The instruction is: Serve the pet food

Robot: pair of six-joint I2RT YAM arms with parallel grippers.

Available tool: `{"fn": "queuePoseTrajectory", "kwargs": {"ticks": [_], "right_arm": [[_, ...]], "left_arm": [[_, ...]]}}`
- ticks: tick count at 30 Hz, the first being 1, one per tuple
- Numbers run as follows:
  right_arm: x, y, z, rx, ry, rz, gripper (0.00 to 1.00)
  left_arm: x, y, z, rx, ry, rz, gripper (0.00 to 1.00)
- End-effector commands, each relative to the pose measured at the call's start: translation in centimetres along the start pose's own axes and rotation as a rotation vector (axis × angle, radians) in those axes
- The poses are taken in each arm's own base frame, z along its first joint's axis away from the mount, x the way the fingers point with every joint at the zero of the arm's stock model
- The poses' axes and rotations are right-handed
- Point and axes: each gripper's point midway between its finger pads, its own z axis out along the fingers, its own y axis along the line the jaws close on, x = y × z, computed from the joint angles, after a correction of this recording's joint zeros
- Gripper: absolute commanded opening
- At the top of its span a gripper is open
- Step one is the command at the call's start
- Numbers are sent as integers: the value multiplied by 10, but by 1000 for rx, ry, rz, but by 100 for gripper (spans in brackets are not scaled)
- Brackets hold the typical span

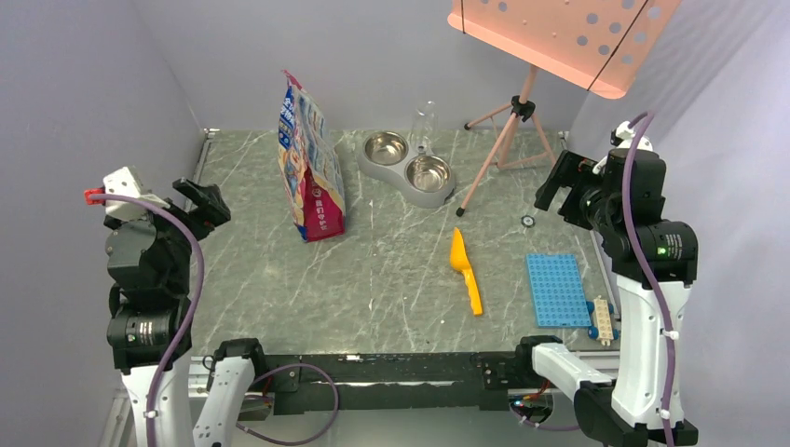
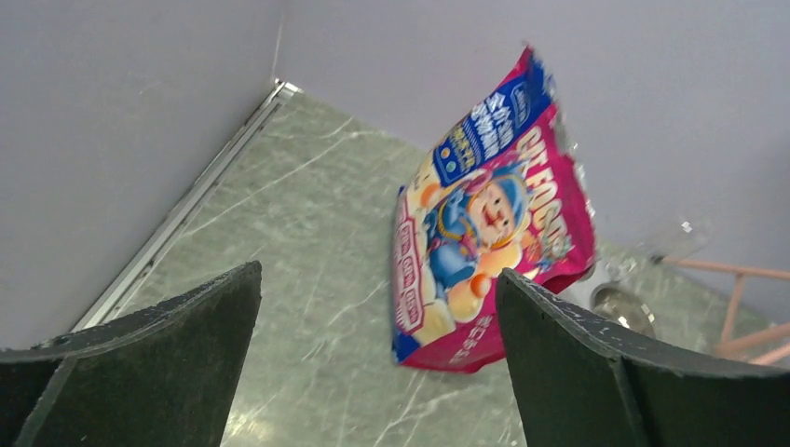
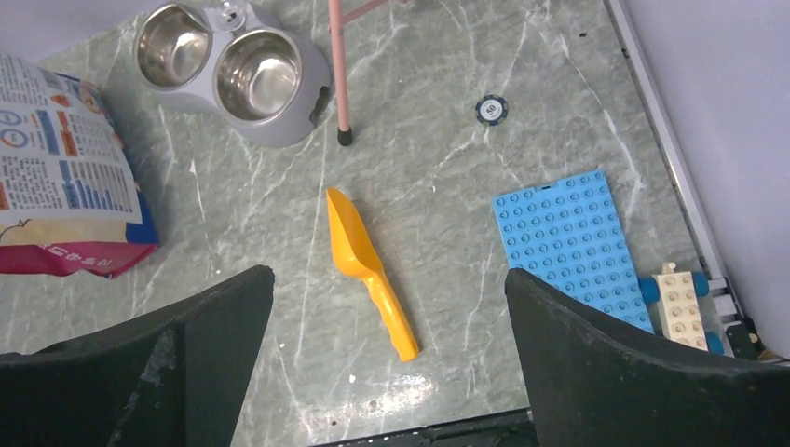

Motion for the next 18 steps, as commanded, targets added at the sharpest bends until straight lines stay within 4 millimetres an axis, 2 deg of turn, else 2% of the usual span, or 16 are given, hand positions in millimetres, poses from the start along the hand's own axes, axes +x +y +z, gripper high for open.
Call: {"fn": "queuePoseTrajectory", "kwargs": {"ticks": [1,3,5,7,9,11,14,16,17,18], "right_arm": [[-10,14,3,-77,-58,4,100],[-9,32,2,-172,-36,-14,100],[-2,54,2,-301,10,-48,100],[4,64,7,-354,45,-42,100],[12,70,12,-390,79,-39,100],[18,75,13,-425,98,-39,100],[23,80,9,-474,105,-41,100],[27,82,9,-487,117,-41,100],[29,83,8,-493,123,-42,100],[30,84,7,-498,126,-44,100]], "left_arm": [[8,-4,-6,36,85,93,99],[10,-13,-2,52,124,38,99],[19,-18,4,-6,233,-120,99],[31,-43,13,25,397,-241,95],[35,-72,25,109,495,-326,92],[36,-79,42,125,488,-366,90],[17,-79,62,151,344,-351,92],[11,-76,70,141,301,-333,93],[10,-80,75,163,297,-309,92],[18,-88,82,187,329,-284,91]]}}
